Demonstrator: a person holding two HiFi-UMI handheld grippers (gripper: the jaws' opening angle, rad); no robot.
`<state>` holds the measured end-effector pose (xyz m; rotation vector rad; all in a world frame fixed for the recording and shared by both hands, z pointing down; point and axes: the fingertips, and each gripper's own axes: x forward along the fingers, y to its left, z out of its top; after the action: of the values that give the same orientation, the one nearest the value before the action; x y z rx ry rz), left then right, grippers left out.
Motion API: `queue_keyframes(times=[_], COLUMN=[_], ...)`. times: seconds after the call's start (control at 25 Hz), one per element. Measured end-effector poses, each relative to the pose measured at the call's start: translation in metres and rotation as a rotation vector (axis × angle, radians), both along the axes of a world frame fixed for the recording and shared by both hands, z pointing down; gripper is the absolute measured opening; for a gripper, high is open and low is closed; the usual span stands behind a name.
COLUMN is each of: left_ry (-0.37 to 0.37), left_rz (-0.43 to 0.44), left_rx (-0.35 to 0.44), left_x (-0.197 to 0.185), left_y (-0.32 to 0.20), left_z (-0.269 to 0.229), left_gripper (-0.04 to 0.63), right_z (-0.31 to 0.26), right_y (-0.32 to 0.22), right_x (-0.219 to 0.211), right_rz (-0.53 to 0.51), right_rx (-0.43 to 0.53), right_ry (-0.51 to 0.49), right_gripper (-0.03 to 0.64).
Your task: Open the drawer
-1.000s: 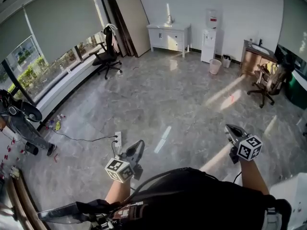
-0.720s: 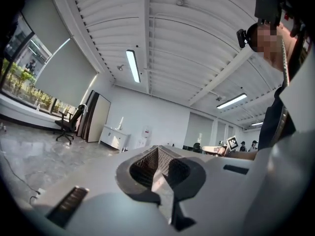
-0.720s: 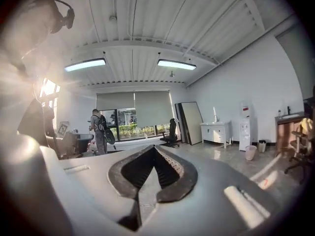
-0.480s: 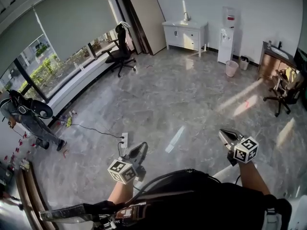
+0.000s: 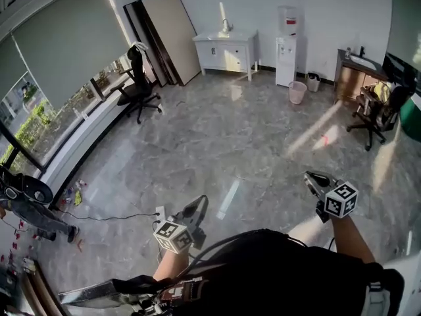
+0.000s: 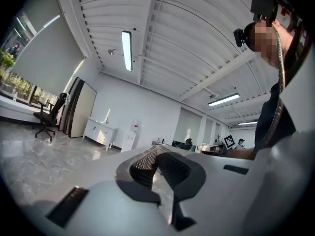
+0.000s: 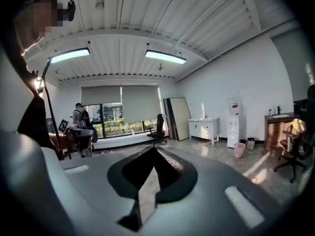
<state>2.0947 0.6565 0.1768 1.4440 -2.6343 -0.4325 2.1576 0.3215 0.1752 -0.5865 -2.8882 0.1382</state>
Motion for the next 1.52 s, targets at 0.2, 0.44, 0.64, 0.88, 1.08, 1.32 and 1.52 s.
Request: queue_keyframes(times=[0.2, 0.44, 0.64, 0.88, 1.08, 1.32, 1.52], left_ry=[-0.019, -0.016, -0.005, 0.022, 0.033, 0.022, -0.007], left_rz=[0.027, 0.053, 0.018, -0.087, -0.150, -0.201, -0.252], left_rx=[0.008, -0.002, 0.004, -0.024, -0.025, -0.007, 0.010], left_x=[-0.092, -0.165, -0.213, -0.259, -0.306, -0.376, -0.438], left_y=[0.041, 0.084, 0.107, 0.139, 0.134, 0.063, 0.009], left_z=[-0.030, -0.037, -0.037, -0.014, -0.007, -0.023, -0.035], left_gripper=[-0.009, -0.009, -0.009, -0.009, -0.009, -0.009, -0.009], right_z=[-0.028, -0.040, -0.034, -0.023, -0.014, -0.018, -0.032], right_y=[0.031, 0.080, 0.108, 0.111, 0.113, 0.056, -0.001], right_x=[-0.070, -0.151, -0.214, -0.288, -0.357, -0.451, -0.530], right_rz=[0.045, 0.057, -0.009, -0.055, -0.132, -0.205, -0.257], right_rx=[-0.009, -0.031, -0.005, -0.016, -0.027, -0.029, -0.005], right_ry=[-0.015, -0.020, 0.006, 0.014, 0.020, 0.028, -0.005], right_gripper=[0.002, 0.002, 0.002, 0.002, 0.002, 0.002, 0.002])
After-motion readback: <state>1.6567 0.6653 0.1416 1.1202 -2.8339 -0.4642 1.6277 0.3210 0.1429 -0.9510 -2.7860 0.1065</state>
